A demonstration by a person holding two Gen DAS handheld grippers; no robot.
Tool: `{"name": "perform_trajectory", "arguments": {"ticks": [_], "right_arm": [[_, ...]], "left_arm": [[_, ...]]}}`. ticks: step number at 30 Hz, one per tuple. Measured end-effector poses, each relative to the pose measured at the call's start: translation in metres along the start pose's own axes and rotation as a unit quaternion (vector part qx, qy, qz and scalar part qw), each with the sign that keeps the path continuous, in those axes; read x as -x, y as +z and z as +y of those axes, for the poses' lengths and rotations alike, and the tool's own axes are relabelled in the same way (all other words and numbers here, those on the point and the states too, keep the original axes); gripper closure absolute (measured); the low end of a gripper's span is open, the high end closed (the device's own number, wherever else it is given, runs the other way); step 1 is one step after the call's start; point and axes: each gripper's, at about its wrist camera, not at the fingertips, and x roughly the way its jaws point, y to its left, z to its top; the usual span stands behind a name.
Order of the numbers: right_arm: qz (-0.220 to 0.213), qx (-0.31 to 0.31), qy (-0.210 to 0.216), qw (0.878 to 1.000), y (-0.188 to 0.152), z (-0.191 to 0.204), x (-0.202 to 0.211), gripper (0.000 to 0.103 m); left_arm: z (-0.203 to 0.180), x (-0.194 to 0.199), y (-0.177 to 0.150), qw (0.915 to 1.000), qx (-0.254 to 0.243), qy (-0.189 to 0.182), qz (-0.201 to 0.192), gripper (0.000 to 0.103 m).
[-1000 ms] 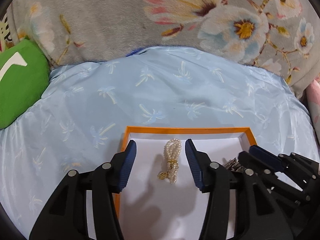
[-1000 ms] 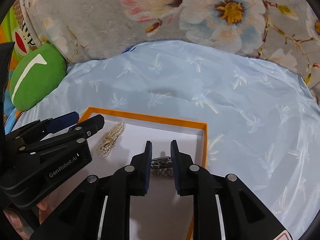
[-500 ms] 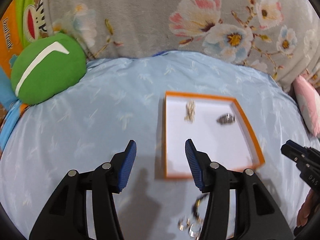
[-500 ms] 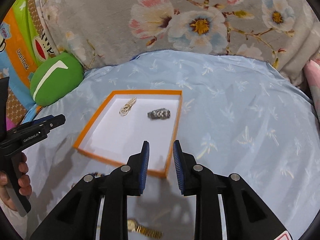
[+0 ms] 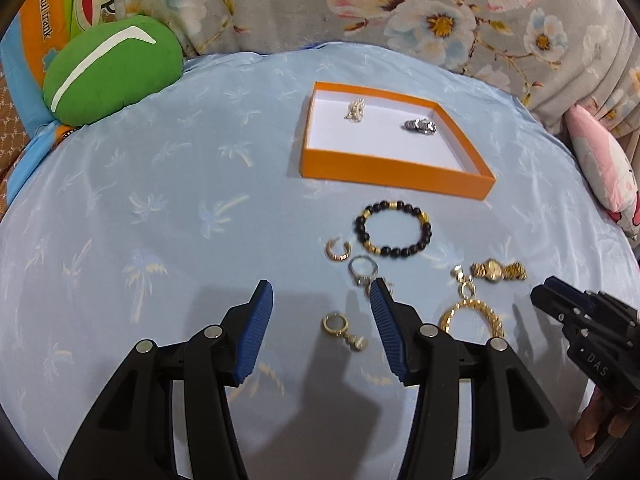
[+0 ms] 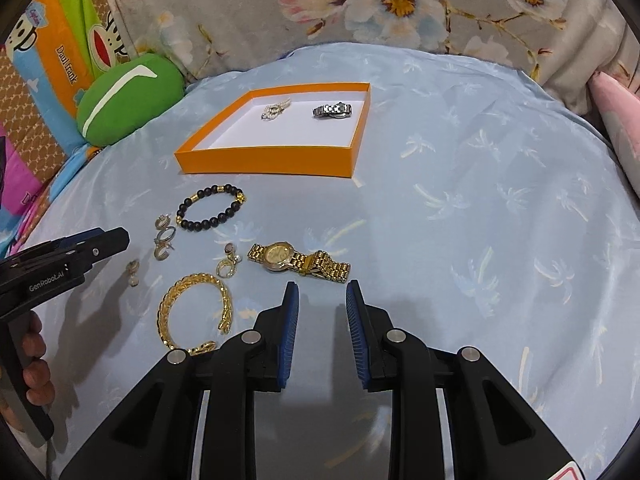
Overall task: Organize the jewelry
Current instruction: 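Lift both open tools up out of the orange box, then lower the right tool onto the gold watch and close it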
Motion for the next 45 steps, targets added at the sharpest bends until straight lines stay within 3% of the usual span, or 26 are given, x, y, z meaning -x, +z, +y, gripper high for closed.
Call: {"name": "perform_trajectory", "arguments": {"ticks": [3,5,7,13,16,22,24,27,29,30,39,42,45], "right_arm": [[-0.002,0.019,0.005,1.000,0.004,0.001,-0.002,0.074],[-0.005,0.047,0.012,0.999,0.010,0.002,-0.005,0.062],[-0.001,0.076,0.028,0.997,0.017,0.003,-0.010,0.059],[0.026,0.137,0.059,0.988,0.032,0.005,-0.034,0.059],[0.034,0.142,0.083,0.986,0.034,0.006,-0.040,0.059],[0.043,0.144,0.091,0.984,0.030,0.014,-0.043,0.058],[0.042,0.136,0.085,0.986,0.028,0.015,-0.042,0.060],[0.040,0.120,0.077,0.989,0.027,0.016,-0.041,0.071],[0.040,0.104,0.067,0.992,0.025,0.015,-0.038,0.088],[0.041,0.094,0.065,0.993,0.023,0.014,-0.037,0.090],[0.032,0.023,0.014,0.999,0.006,0.005,-0.021,0.091],[0.026,0.002,-0.009,1.000,0.000,-0.003,-0.014,0.091],[0.025,-0.014,-0.005,1.000,-0.003,-0.012,-0.011,0.091]], "left_arm": [[-0.001,-0.003,-0.008,1.0000,-0.001,-0.003,0.009,0.054],[0.000,-0.004,-0.010,0.9999,0.000,-0.003,0.011,0.054],[0.003,-0.004,-0.012,0.9999,0.004,-0.005,0.014,0.054],[0.009,-0.007,-0.016,0.9998,0.007,-0.003,0.018,0.054],[0.011,-0.007,-0.017,0.9997,0.009,-0.008,0.019,0.054],[0.013,-0.006,-0.018,0.9996,0.011,-0.018,0.019,0.054],[0.012,-0.005,-0.018,0.9996,0.009,-0.020,0.019,0.054],[0.009,-0.004,-0.020,0.9996,0.004,-0.022,0.019,0.054],[0.007,-0.002,-0.022,0.9995,0.003,-0.026,0.020,0.054],[0.006,-0.001,-0.022,0.9994,0.003,-0.028,0.020,0.054],[-0.018,0.013,-0.023,0.9976,-0.002,-0.067,0.019,0.054],[-0.038,0.014,-0.022,0.9963,-0.009,-0.082,0.024,0.049],[-0.059,0.011,-0.021,0.9955,-0.016,-0.089,0.029,0.045]]}}
